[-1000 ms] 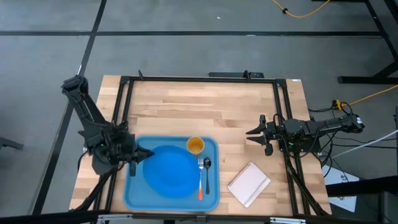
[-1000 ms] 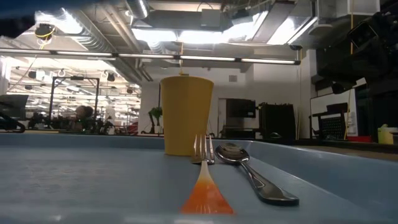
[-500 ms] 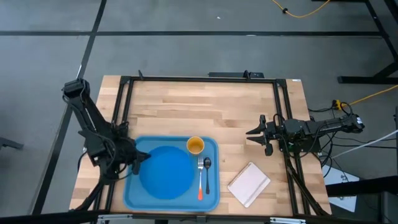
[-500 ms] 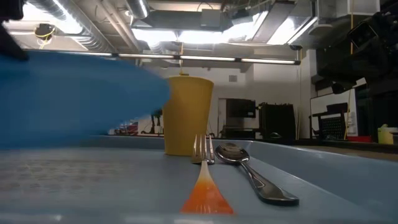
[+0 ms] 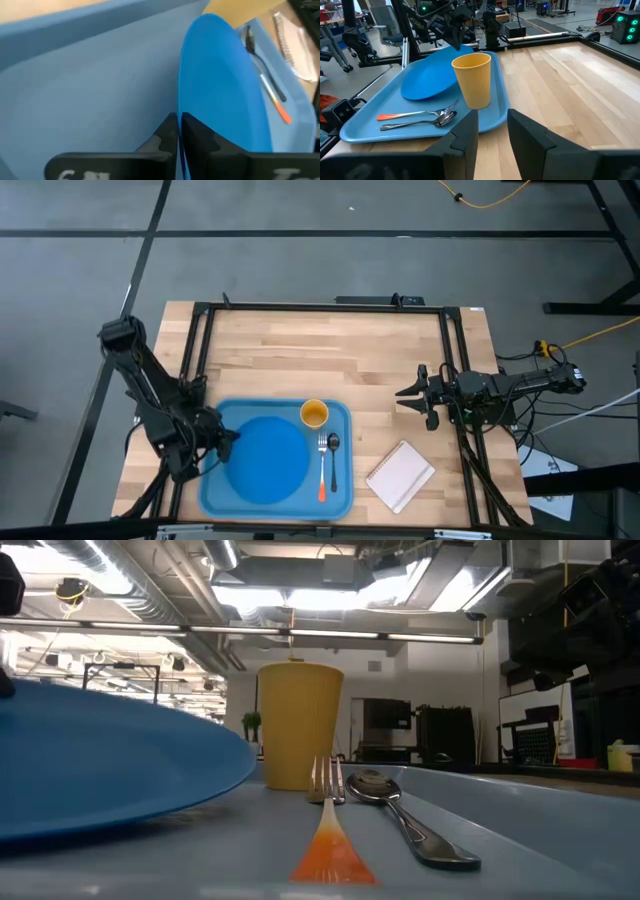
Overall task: Pick and place plate/cup/fork/spoon on tray
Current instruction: Put the blue plate on the blue tray, then return To Home Position
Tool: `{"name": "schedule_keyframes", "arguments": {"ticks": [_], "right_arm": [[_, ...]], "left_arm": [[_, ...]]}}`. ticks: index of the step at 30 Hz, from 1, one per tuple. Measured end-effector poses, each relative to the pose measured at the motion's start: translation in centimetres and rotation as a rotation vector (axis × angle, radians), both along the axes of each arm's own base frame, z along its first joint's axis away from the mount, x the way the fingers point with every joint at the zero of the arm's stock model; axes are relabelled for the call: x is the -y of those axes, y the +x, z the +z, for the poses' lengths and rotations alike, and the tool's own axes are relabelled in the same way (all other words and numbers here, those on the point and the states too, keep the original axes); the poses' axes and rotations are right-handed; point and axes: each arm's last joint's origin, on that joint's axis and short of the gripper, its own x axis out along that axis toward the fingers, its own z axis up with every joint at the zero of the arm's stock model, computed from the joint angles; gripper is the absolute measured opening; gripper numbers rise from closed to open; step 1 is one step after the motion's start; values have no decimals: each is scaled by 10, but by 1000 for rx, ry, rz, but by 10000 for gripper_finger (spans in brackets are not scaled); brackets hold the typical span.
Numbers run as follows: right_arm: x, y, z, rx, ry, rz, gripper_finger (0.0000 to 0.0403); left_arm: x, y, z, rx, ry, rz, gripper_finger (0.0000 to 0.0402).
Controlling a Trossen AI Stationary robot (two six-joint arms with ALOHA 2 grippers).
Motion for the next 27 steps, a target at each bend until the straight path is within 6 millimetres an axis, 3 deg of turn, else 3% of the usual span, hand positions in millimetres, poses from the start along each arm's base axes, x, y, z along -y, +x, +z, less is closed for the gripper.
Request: {"name": "schedule_keyframes", "arguments": {"ticks": [18,27], "right_arm": [[0,0,0,0,0,0,110],[0,0,0,0,0,0,110]], "left_arm": [[1,0,-5,9,6,33,77],[-5,-3,-6,-20,10,85,87]]}}
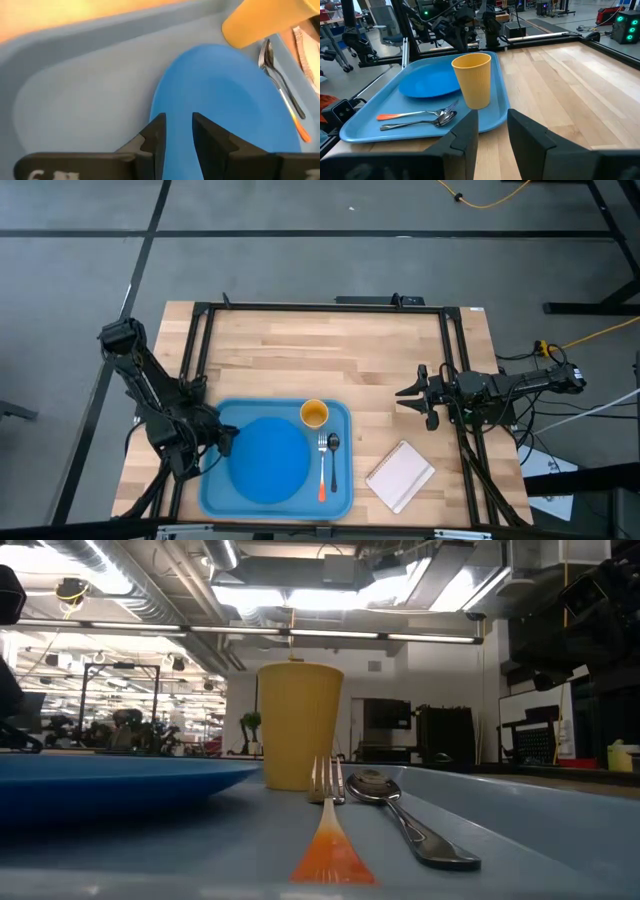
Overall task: Pick and place plate/cup/fork/spoon on tray
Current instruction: Return To Home Position
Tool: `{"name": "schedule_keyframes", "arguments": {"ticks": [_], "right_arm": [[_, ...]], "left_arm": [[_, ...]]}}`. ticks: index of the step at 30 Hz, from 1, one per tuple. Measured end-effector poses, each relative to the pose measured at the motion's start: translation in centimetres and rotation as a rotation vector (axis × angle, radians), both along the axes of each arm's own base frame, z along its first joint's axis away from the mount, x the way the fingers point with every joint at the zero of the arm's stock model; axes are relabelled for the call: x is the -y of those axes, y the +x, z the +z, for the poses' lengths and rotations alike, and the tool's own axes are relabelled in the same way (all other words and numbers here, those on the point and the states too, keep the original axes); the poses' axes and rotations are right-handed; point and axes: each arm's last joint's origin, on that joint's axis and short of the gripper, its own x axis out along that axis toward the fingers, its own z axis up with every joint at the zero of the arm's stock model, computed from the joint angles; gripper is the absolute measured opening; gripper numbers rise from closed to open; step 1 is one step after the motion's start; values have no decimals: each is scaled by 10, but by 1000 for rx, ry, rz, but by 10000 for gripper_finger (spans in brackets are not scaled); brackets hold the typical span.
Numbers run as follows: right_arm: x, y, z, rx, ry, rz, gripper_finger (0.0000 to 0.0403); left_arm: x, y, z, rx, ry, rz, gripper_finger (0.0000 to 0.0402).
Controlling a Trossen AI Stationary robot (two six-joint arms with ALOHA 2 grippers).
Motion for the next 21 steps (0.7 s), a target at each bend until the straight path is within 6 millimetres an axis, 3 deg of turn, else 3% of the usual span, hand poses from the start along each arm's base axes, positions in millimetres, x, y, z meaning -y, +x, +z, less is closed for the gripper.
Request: {"name": "schedule_keyframes", "arguments": {"ticks": [5,11,21], "right_arm": [[0,0,0,0,0,0,110],[0,0,0,0,0,0,110],[0,0,0,0,0,0,110]], "left_arm": [[-8,-1,11,127,95,13,85],[-19,-1,46,574,431,14,85],[-30,43,92,286,866,94,85]]}}
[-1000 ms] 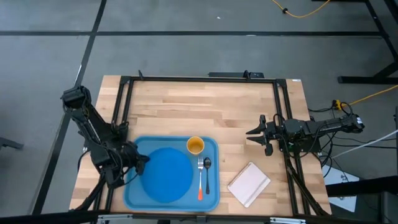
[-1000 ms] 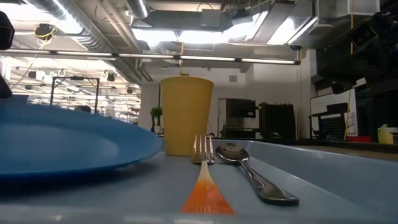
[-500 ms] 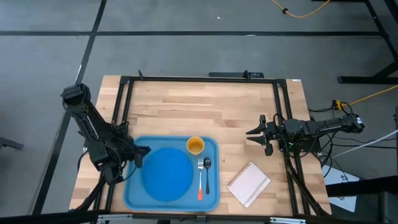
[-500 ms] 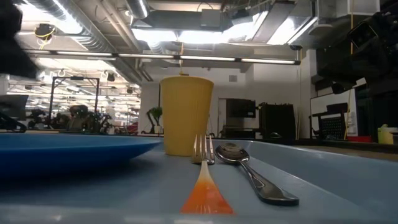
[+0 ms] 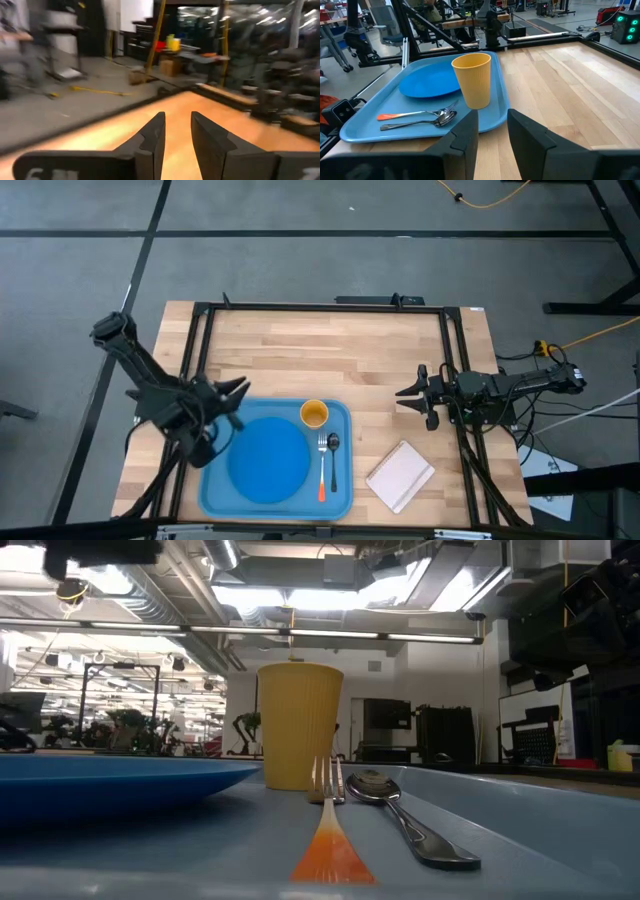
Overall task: Pick and place plate/cup/fork/spoon on tray
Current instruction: Return To Home Position
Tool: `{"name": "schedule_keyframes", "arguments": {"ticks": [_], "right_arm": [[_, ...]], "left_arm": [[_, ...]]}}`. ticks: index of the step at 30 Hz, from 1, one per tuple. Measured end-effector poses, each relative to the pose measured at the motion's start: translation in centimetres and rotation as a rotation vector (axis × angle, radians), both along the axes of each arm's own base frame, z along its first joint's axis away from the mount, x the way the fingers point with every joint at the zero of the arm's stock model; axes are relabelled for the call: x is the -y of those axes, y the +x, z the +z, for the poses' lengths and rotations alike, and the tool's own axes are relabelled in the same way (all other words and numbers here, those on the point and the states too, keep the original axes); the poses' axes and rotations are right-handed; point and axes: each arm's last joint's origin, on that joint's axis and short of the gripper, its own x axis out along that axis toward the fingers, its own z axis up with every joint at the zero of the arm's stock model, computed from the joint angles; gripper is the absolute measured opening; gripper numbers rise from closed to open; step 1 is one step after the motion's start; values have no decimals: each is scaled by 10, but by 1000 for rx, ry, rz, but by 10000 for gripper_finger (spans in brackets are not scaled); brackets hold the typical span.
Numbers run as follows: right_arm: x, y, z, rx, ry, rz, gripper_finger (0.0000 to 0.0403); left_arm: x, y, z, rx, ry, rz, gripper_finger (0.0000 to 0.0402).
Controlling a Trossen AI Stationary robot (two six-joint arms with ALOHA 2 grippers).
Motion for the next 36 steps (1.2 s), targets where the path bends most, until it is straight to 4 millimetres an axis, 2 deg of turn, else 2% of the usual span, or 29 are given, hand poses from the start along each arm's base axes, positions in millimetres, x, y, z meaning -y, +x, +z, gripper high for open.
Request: {"name": "schedule_keyframes", "arguments": {"ticks": [5,13,16,19,21,23,26,28,33,36], "right_arm": [[0,0,0,0,0,0,110],[0,0,0,0,0,0,110],[0,0,0,0,0,0,110],[0,0,0,0,0,0,110],[0,0,0,0,0,0,110],[0,0,0,0,0,0,110],[0,0,0,0,0,0,110],[0,0,0,0,0,0,110],[0,0,0,0,0,0,110],[0,0,0,0,0,0,110]], "left_arm": [[-16,26,14,-122,100,151,85],[-48,63,30,-165,82,343,85],[-62,80,39,-207,73,336,85],[-75,96,53,-222,75,120,85],[-80,108,64,-199,171,-173,85],[-80,116,74,-135,363,-500,85],[-74,116,86,8,648,-841,85],[-74,111,93,60,715,-900,85],[-84,77,119,145,616,-724,85],[-91,58,115,99,572,-657,85]]}}
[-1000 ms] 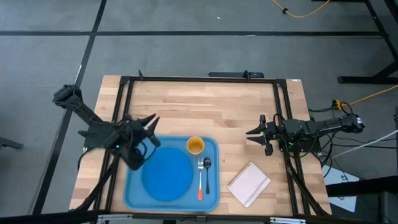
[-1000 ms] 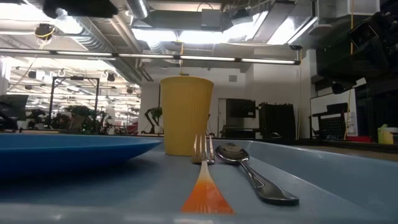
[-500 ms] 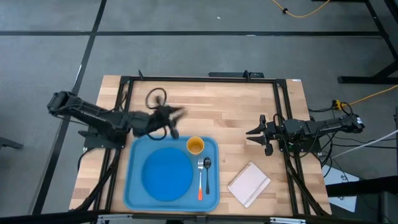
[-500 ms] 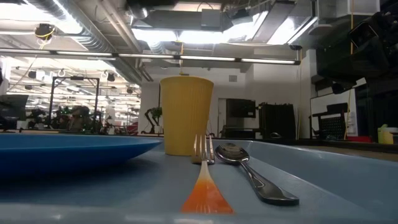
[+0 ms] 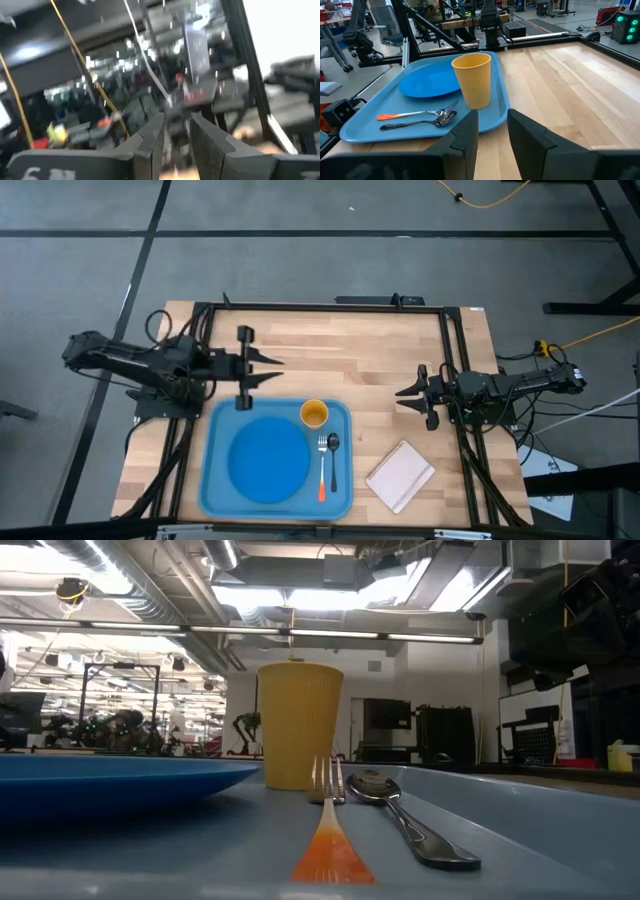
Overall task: Pick and place plate/cup/fork/spoon on tray
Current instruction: Return To Home Position
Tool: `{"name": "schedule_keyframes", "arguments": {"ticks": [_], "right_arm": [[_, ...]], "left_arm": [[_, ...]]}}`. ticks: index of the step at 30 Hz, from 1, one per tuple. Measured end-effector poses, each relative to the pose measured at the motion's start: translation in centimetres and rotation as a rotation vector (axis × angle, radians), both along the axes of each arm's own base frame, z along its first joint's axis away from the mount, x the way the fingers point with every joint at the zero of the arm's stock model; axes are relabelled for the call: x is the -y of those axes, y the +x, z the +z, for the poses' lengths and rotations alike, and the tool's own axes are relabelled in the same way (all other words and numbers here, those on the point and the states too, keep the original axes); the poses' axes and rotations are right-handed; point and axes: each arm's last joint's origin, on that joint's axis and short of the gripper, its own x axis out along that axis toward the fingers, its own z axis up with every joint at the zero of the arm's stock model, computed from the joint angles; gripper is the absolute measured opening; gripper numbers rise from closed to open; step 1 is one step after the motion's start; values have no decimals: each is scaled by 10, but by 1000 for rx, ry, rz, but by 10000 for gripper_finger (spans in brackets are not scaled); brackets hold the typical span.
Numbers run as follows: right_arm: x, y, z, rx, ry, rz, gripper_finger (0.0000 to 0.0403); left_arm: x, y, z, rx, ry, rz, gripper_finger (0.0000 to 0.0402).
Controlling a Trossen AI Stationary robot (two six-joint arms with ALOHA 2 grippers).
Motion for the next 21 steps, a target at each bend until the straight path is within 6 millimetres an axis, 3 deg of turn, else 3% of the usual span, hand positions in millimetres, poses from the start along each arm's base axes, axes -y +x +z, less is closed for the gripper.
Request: {"name": "schedule_keyframes", "arguments": {"ticks": [4,9,16,21], "right_arm": [[0,0,0,0,0,0,110],[0,0,0,0,0,0,110],[0,0,0,0,0,0,110],[0,0,0,0,0,0,110]], "left_arm": [[-11,-33,-16,2,-8,34,85],[-22,-65,-68,32,-50,10,85],[-29,-96,-123,169,-157,51,85],[-33,-106,-143,223,-189,79,85]]}}
